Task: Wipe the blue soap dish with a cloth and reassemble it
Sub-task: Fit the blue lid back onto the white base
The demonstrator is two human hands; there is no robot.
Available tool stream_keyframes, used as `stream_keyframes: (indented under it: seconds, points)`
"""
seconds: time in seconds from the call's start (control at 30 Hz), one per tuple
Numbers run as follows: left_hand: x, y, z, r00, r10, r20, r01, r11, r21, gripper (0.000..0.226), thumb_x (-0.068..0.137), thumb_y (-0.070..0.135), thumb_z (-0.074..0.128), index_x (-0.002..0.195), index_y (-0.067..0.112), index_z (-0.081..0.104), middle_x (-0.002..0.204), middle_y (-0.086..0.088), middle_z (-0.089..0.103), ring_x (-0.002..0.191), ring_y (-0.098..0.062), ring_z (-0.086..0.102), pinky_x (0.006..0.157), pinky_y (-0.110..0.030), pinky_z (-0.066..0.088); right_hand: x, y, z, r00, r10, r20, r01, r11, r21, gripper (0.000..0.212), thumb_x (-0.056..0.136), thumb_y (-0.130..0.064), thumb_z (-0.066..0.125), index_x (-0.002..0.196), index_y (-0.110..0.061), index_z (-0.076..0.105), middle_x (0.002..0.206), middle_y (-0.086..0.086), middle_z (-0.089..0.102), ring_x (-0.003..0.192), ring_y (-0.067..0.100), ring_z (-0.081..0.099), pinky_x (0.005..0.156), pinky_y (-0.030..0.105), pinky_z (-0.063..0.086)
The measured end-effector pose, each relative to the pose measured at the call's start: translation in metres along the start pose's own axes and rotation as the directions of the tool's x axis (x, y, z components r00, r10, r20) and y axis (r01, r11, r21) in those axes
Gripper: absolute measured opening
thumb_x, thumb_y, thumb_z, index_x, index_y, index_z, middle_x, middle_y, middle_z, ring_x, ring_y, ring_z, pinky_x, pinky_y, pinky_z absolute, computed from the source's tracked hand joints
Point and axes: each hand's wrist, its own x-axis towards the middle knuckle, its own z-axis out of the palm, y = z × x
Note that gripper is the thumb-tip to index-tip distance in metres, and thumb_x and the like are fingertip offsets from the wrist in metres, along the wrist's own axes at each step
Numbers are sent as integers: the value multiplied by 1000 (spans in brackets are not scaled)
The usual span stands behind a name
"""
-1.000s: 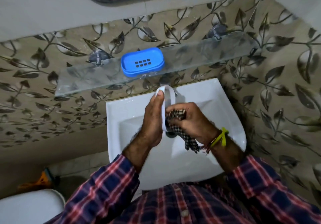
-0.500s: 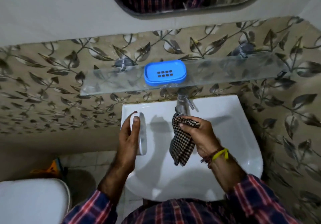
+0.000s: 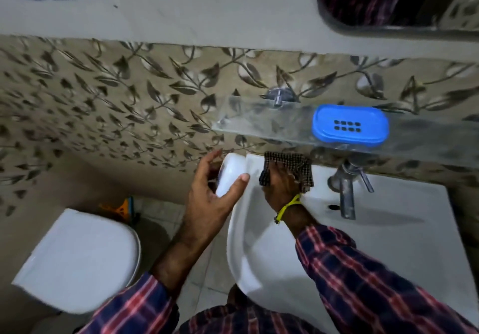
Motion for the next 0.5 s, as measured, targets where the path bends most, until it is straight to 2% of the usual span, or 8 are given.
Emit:
stream_keyframes:
  seconds: [0.07, 0.13, 0.2, 0.27, 0.33, 0.4, 0.5]
  points:
    - [12, 7, 0, 998, 55, 14, -55, 998, 5, 68, 74, 53, 77, 132, 24, 58, 124, 6, 67, 114, -11, 64, 91, -26, 55, -9, -1, 5, 997, 17, -78, -6, 991, 133, 64, 94, -21, 58, 151, -8, 34, 156, 15, 36, 143, 31, 35, 118, 38, 25]
    - [24, 14, 6, 991, 125, 48, -126, 992, 20, 65, 74, 49, 78, 129, 20, 61, 125, 7, 67, 117, -6, 62, 95, -20, 50, -28, 1, -6, 971, 51, -234, 36, 935, 353, 51, 91, -14, 64, 139, -1, 51, 143, 19, 53, 134, 35, 48, 113, 42, 34]
    - [34, 23, 16, 987, 151, 64, -151, 988, 10, 67, 72, 48, 79, 131, 20, 62, 127, 7, 67, 119, 0, 60, 95, -14, 46, -50, 8, -28, 893, 90, -441, 130, 887, 444, 39, 86, -7, 71, 124, 0, 65, 125, 17, 67, 118, 34, 61, 104, 45, 45]
    - [42, 35, 30, 980, 177, 88, -177, 984, -12, 70, 70, 50, 79, 131, 20, 63, 127, 6, 67, 118, 2, 60, 96, -13, 46, -66, 15, -60, 731, 102, -674, 239, 887, 394, 26, 84, -4, 75, 110, -3, 73, 109, 12, 74, 103, 28, 68, 96, 41, 51]
    - [51, 48, 46, 962, 238, 131, -240, 971, -4, 71, 70, 51, 79, 130, 17, 63, 127, 2, 67, 119, -6, 61, 100, -23, 48, -76, 21, -95, 586, 56, -809, 322, 900, 295, 15, 84, -3, 75, 100, -2, 75, 101, 10, 76, 95, 24, 69, 91, 38, 52]
    - [62, 60, 61, 936, 310, 169, -318, 948, 20, 71, 72, 49, 80, 132, 16, 63, 129, 1, 67, 121, -11, 61, 103, -31, 49, -76, 27, -127, 524, 4, -852, 374, 897, 235, 10, 85, -2, 74, 95, 0, 75, 97, 10, 76, 92, 24, 70, 90, 37, 53]
    - [75, 78, 85, 887, 407, 217, -418, 908, 8, 70, 74, 51, 80, 133, 18, 62, 128, 8, 65, 119, -3, 60, 103, -24, 48, -75, 39, -164, 510, -25, -860, 397, 894, 210, 7, 84, 0, 74, 91, -1, 75, 95, 10, 76, 92, 25, 70, 89, 40, 53]
